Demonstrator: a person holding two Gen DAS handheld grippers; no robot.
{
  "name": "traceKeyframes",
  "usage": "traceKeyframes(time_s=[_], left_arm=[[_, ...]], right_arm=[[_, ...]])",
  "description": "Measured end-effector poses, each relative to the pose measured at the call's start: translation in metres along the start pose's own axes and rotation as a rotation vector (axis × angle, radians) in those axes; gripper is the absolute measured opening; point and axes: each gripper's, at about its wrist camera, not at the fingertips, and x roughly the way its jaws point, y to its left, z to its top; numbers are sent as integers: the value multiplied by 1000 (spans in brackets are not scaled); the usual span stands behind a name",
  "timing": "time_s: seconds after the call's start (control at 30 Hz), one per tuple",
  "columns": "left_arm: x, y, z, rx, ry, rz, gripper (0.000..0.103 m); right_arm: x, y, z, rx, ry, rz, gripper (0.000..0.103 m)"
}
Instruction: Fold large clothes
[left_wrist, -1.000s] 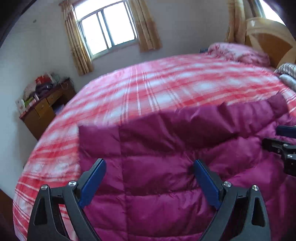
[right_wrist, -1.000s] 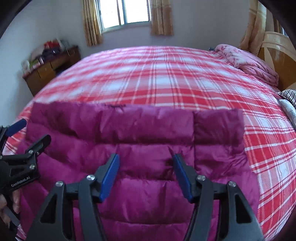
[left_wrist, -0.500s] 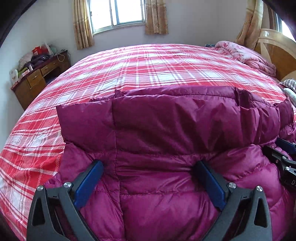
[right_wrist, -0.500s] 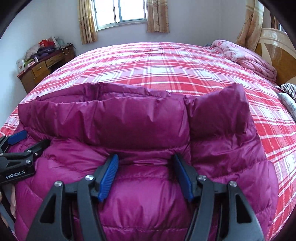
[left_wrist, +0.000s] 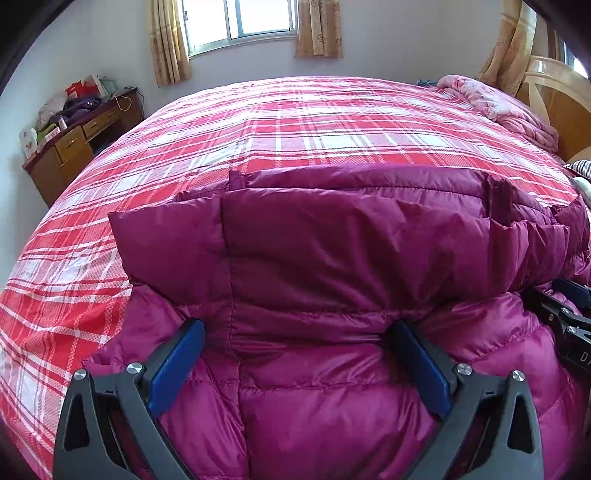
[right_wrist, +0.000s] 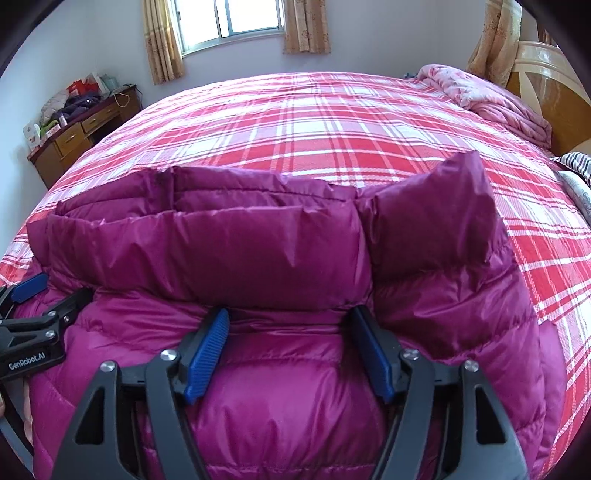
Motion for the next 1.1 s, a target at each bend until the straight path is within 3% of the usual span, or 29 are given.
traceKeyframes(time_s=[0.8, 0.93, 1.1], left_arm=[[8, -2, -1, 2, 4, 16, 102], [9, -1, -2, -3, 3, 9, 102], [6, 2, -3, -15, 1, 0, 102]], right_arm=[[-2, 10, 7, -35, 44, -92, 77], [-28, 24, 2, -9, -20, -61, 77], [-27, 53, -10, -103, -39, -72, 79]])
